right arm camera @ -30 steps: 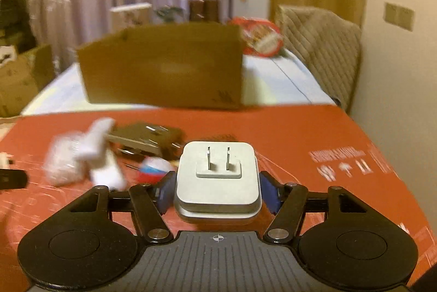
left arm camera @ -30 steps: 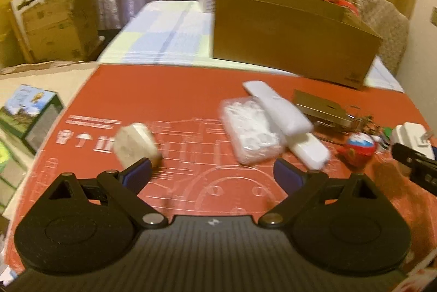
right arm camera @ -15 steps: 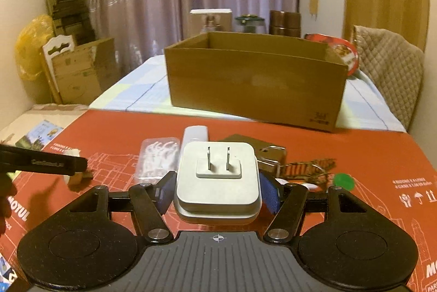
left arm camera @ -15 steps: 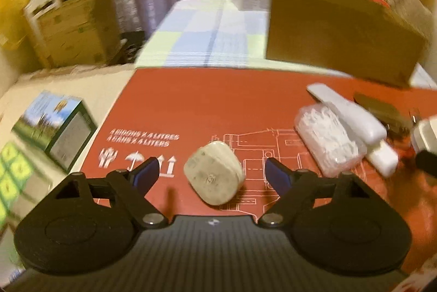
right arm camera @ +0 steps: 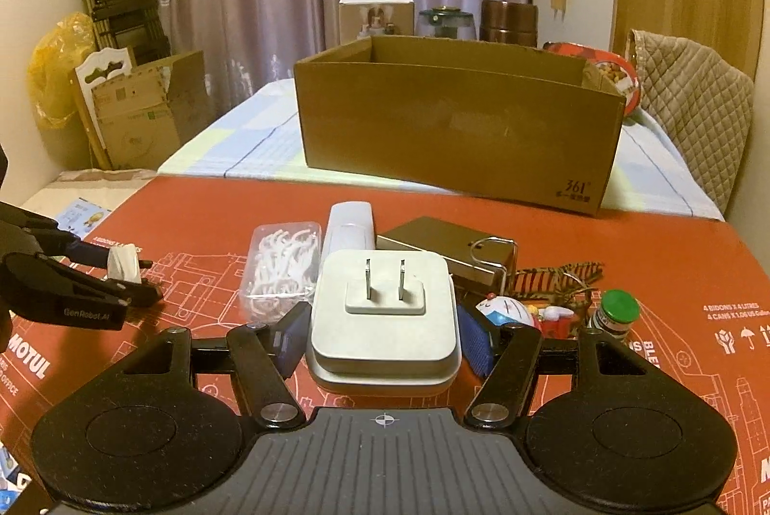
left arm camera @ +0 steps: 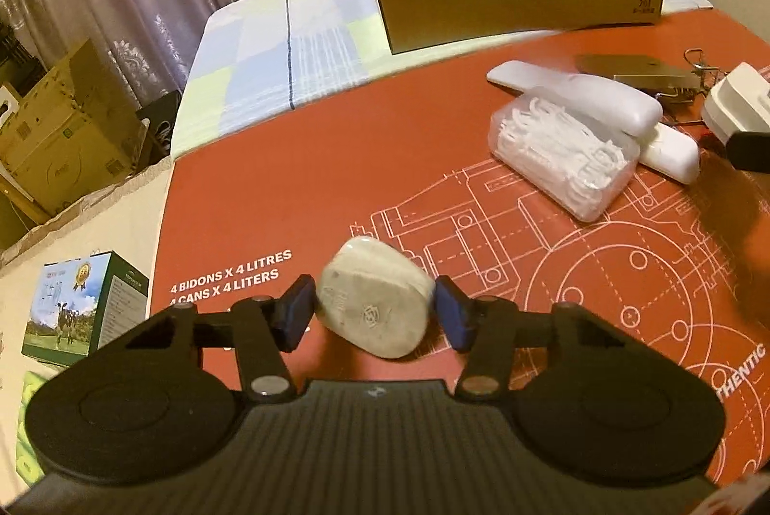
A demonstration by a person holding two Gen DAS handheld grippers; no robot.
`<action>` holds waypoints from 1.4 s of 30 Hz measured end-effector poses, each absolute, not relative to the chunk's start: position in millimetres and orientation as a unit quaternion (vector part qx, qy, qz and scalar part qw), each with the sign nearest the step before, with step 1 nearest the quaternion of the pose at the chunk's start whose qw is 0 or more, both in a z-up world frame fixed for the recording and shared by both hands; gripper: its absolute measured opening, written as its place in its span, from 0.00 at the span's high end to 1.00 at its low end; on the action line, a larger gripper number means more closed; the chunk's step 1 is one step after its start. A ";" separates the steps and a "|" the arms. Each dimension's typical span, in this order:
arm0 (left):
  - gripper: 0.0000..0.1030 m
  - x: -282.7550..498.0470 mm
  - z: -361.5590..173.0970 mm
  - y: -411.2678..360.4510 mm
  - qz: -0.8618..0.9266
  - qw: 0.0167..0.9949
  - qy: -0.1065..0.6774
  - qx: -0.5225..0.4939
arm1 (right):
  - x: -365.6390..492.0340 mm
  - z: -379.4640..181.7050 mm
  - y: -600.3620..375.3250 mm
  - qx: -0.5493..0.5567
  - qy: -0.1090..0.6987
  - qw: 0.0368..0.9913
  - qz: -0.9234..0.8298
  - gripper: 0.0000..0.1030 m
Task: Organize rigid objects
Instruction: 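Grasp the beige plug with left tool while right tool lifts the white adapter, then carry both plugs over the cardboard box and open both tools to drop them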
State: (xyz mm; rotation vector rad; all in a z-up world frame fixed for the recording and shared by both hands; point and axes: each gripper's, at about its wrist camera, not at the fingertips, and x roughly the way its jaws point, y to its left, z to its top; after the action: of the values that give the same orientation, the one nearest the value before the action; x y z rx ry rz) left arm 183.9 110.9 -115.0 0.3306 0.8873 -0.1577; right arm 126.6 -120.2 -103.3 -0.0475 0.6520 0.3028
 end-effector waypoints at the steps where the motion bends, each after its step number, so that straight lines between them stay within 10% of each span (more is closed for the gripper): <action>1: 0.53 184.0 -114.6 110.9 -0.075 0.887 0.429 0.154 | 126.7 -102.8 -120.3 -0.022 0.319 0.936 0.148 0.41; 24: 0.53 307.6 46.5 -7.4 -0.130 0.946 0.297 0.009 | 265.6 16.8 -205.4 0.030 0.215 0.971 0.095 0.41; 42: 0.53 416.4 -13.9 -35.6 -0.121 0.927 0.354 0.031 | 376.9 -33.9 -206.7 0.043 0.295 0.951 0.085 0.41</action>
State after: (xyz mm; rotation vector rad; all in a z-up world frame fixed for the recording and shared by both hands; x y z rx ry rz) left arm 416.4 -35.6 -13.9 0.0639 0.7265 -0.2487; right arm 376.9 -206.7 -33.9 0.0884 0.5993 0.1724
